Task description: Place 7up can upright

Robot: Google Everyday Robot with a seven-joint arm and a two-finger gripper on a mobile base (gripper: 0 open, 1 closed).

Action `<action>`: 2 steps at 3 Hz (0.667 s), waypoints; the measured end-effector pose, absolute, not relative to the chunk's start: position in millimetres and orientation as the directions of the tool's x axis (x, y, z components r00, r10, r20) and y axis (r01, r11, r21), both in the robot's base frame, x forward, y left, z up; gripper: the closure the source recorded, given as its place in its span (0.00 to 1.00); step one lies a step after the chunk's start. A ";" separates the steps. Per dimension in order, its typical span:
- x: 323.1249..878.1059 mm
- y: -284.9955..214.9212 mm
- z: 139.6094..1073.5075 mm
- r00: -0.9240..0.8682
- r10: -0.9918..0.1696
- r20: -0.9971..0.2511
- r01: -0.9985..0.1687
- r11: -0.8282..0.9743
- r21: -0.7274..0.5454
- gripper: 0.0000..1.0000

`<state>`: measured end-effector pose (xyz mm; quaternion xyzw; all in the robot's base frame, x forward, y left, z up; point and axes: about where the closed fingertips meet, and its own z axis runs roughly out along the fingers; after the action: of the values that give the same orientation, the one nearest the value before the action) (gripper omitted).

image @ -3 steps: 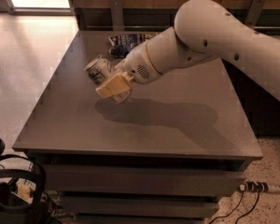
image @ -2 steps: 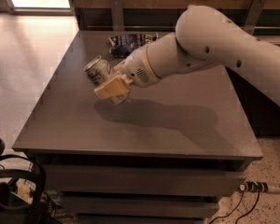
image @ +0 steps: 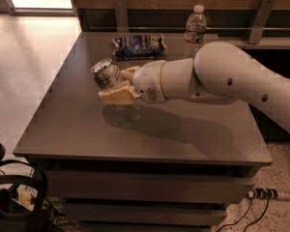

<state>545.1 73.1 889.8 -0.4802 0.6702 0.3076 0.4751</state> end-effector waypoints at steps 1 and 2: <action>545.5 70.3 906.9 -0.020 -0.272 -0.962 -0.919 0.383 -0.089 1.00; 548.0 74.7 908.6 0.003 -0.221 -0.975 -0.919 0.385 -0.090 1.00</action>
Offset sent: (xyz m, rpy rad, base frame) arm 0.0067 0.0010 0.0218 0.1570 -0.1207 -0.0333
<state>548.0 74.7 908.6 -0.4526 0.6292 0.3204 0.5445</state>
